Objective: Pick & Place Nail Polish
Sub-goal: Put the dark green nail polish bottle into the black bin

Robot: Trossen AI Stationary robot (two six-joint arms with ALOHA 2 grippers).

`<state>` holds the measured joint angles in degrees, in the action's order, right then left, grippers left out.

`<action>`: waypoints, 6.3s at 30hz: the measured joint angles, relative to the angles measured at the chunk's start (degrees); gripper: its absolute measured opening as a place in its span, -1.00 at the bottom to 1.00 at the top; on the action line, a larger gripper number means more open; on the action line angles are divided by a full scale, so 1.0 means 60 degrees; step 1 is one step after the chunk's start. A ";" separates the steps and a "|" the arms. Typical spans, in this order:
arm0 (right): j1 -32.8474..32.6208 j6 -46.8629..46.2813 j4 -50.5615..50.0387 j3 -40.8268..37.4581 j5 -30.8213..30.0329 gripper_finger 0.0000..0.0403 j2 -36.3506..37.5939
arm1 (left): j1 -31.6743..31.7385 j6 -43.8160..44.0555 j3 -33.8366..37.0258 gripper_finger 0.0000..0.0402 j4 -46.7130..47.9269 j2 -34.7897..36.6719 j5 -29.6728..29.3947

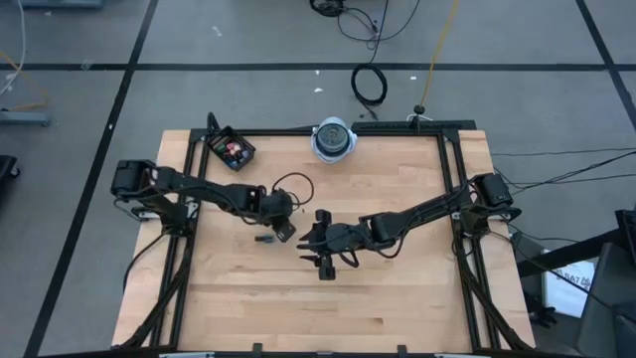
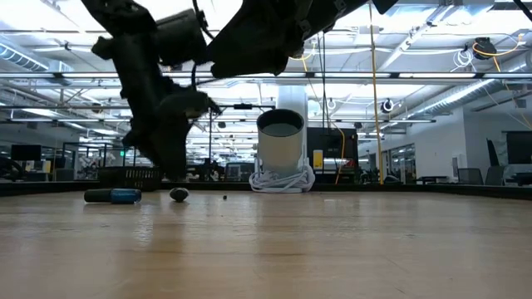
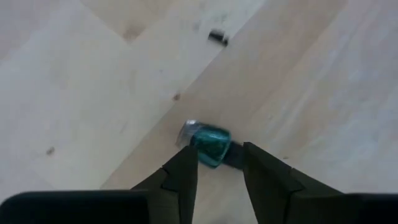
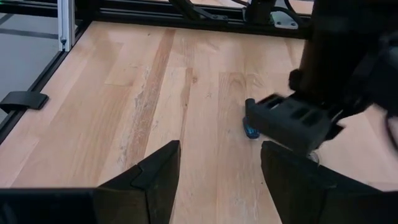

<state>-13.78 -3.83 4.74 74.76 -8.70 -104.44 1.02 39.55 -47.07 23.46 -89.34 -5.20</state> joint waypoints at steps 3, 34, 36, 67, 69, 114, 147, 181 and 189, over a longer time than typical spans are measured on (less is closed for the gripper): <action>0.0000 0.0002 -0.0037 0.0000 -0.0002 0.04 0.0000 | 0.0035 0.0226 0.0004 -0.41 0.0010 -0.0445 0.0137; -0.0466 -0.0005 -0.1587 -0.0004 -0.0039 0.04 0.0667 | 0.0264 -0.8720 -0.0043 -0.01 -0.0390 -0.0928 -0.0665; -0.0466 -0.0005 -0.1593 -0.0004 -0.0039 0.04 0.0667 | 0.0272 -0.7842 -0.0029 -0.01 -0.0969 -0.0946 -0.0606; -0.0470 -0.0005 -0.1626 -0.0004 -0.0006 0.04 0.0667 | 0.0529 -1.0550 -0.0036 -0.01 -0.2561 -0.0918 -0.1047; -0.0470 -0.0008 -0.1628 -0.0004 -0.0006 0.04 0.0667 | 0.0648 -1.0606 -0.0036 -0.01 -0.2382 -0.0918 -0.0707; -0.0471 -0.0479 -0.1978 -0.0004 0.0001 0.04 0.0659 | 0.1444 -0.8279 -0.0039 -0.82 -0.3135 -0.2365 0.2348; -0.0707 -0.1428 -0.2038 -0.1290 -0.0082 0.04 0.1912 | 0.4891 -0.5965 0.6548 -0.82 -1.4140 0.2197 0.6936; -0.0510 -0.1247 -0.1968 -0.1290 -0.0086 0.04 0.1910 | 0.6899 -0.3823 0.4233 -0.82 -0.6861 0.2215 -0.3147; -0.0532 -0.1269 -0.2040 -0.1290 -0.0046 0.04 0.1909 | 0.6915 -0.2488 0.4167 -0.76 -0.4661 0.2509 -0.5010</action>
<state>-16.97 -11.44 -7.50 67.02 -8.97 -92.99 42.51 24.62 -22.06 -4.50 -74.29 -35.26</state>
